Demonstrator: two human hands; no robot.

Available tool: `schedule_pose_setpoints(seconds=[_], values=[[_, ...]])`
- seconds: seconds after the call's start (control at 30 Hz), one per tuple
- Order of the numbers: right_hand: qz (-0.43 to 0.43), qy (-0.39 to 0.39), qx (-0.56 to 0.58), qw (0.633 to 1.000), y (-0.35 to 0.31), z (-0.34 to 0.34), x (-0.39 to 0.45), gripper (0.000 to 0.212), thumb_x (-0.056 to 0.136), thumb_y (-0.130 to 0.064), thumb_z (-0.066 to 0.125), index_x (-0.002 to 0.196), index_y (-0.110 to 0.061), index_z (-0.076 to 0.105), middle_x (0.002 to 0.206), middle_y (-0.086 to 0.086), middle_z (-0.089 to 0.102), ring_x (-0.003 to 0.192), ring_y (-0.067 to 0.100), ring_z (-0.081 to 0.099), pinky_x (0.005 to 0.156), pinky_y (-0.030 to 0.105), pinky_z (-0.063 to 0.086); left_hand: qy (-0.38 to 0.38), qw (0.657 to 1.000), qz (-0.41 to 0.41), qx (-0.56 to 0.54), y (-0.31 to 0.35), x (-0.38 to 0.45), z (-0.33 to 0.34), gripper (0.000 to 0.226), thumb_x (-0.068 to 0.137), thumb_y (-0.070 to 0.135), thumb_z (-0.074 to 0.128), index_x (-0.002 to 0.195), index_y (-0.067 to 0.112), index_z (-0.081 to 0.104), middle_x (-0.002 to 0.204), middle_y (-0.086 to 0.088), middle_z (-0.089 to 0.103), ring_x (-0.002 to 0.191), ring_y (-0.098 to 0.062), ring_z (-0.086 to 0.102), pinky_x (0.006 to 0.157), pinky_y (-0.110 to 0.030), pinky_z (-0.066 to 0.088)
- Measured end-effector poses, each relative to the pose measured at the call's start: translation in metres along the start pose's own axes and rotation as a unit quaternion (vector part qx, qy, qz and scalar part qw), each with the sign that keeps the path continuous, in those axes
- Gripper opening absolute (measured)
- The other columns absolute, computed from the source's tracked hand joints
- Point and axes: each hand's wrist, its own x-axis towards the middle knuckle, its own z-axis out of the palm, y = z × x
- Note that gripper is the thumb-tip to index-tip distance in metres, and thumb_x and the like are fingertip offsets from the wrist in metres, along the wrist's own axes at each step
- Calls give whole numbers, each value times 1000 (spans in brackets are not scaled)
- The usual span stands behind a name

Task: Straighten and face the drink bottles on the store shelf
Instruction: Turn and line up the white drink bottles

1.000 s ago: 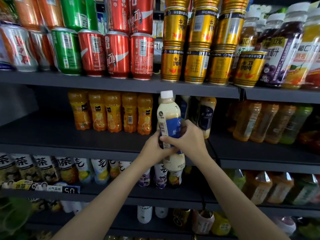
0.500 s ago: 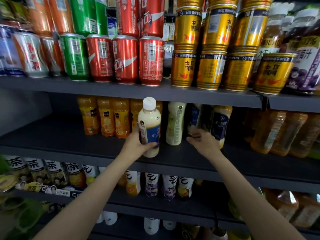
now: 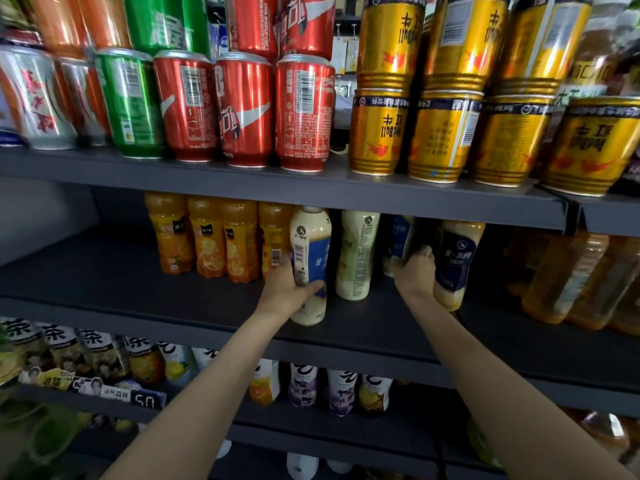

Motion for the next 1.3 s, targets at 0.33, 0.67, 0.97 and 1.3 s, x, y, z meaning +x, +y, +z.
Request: schedule_pose_setpoints(seconds=[0.33,0.67,0.97,1.3], values=[[96,-24,20,995,-6,34,49,81,89,-20,65,146,4,14,143,25,38,131,37,40,104,41,37,-16,1000,-12,-22,-6,6,2,57,81,13,71,130,14,40,130,-4,55,120,-18,52,96,-27,42],[31,8,-11,999,3,23,-2,61,86,-25,67,129,5,36,129,24,46,112,41,51,76,41,43,-25,999,-27,-26,-10,16,4,57,83,18,69,132,18,39,130,0,55,117,-13,51,92,-23,38],[-42,-63,144,987,24,-43,-89,47,74,-17,80,110,-7,51,105,6,64,97,23,62,78,39,52,186,973,124,58,5,-45,10,56,85,24,66,132,10,40,127,-3,42,120,-14,36,98,-24,31],[62,-230,443,864,-19,-84,-147,28,88,-16,62,114,-6,57,110,10,69,103,22,66,90,34,53,-133,958,-34,-254,29,-101,0,33,84,28,65,114,24,50,120,-3,58,105,-14,61,87,-28,53]])
